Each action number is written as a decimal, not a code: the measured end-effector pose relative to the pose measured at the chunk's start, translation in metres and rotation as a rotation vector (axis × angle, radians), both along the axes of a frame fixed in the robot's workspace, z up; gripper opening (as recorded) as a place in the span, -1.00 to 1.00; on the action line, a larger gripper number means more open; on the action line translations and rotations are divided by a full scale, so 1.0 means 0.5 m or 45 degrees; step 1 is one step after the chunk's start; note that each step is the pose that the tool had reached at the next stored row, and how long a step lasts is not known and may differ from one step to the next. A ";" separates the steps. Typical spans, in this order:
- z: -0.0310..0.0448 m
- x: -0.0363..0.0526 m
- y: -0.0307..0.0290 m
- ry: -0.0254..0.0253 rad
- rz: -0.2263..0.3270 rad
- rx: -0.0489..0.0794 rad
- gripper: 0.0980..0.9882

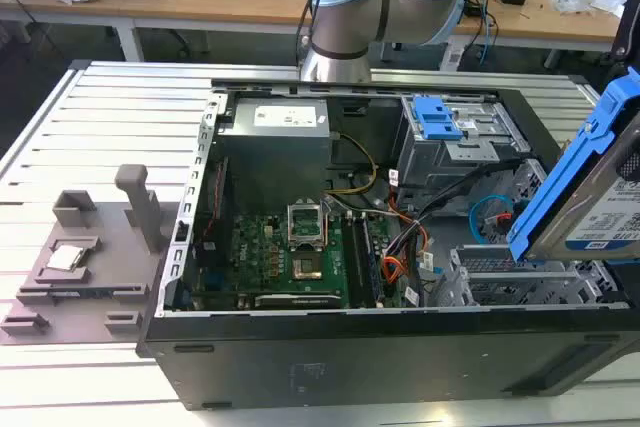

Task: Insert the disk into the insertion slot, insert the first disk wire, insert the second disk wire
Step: 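Insert the disk into the insertion slot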

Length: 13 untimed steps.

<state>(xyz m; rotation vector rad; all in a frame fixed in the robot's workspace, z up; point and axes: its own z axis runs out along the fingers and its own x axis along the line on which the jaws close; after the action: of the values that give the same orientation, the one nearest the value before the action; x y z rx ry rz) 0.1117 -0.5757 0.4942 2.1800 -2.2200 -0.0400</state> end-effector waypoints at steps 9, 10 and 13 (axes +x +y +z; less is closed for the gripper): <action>-0.014 0.000 0.000 0.0000 0.000 0.000 -0.40; -0.015 0.000 0.000 0.0000 0.000 0.000 -0.40; -0.017 0.000 0.000 0.0000 0.000 0.000 -0.40</action>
<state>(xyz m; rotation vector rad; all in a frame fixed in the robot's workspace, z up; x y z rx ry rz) 0.1116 -0.5757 0.4859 2.1801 -2.2200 -0.0401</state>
